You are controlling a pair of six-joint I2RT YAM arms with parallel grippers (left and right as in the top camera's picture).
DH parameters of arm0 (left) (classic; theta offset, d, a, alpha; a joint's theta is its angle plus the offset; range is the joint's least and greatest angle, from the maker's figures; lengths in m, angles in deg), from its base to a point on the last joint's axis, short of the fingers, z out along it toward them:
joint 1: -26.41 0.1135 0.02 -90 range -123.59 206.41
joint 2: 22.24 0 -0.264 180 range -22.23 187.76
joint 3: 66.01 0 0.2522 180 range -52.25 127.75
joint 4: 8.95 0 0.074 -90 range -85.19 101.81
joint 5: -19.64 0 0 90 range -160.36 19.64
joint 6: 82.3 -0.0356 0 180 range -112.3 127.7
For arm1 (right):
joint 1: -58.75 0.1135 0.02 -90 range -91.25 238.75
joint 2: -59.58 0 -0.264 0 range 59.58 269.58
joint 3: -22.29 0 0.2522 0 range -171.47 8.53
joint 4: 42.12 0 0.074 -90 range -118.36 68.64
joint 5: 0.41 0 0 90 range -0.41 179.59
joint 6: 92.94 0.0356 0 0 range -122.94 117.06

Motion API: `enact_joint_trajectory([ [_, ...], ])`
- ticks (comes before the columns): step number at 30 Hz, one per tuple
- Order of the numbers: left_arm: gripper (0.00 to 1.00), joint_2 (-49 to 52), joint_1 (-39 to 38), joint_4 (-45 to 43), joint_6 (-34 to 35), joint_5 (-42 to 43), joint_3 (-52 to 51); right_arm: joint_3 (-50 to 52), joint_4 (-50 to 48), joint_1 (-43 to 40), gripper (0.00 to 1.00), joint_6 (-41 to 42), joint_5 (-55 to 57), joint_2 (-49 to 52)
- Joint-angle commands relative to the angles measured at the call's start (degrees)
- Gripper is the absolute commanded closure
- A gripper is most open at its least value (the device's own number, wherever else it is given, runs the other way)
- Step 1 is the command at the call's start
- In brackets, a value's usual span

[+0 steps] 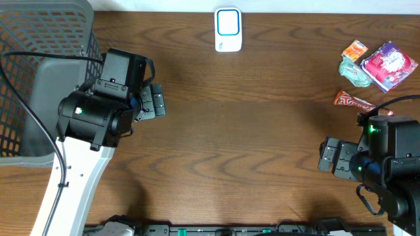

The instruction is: Scan the item barcode

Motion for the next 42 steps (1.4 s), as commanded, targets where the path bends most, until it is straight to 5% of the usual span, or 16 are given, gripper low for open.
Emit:
enact_joint_trajectory([
  [1, 0.02, -0.1, 0.2, 0.2, -0.5, -0.5, 0.2, 0.2, 0.1, 0.3, 0.01, 0.8, -0.3, 0.0],
  [23, 0.02, -0.1, 0.2, 0.2, -0.5, -0.5, 0.2, 0.5, -1.9, 0.4, 0.01, -2.9, -0.3, -0.3],
  [31, 0.02, -0.1, 0.2, 0.2, -0.5, -0.5, 0.2, 9.5, -11.2, 2.2, 0.01, -4.6, -0.3, -6.6],
  [42, 0.02, -0.1, 0.2, 0.2, -0.5, -0.5, 0.2, 33.6, -37.3, 5.6, 0.01, -8.3, -0.3, -22.7],
])
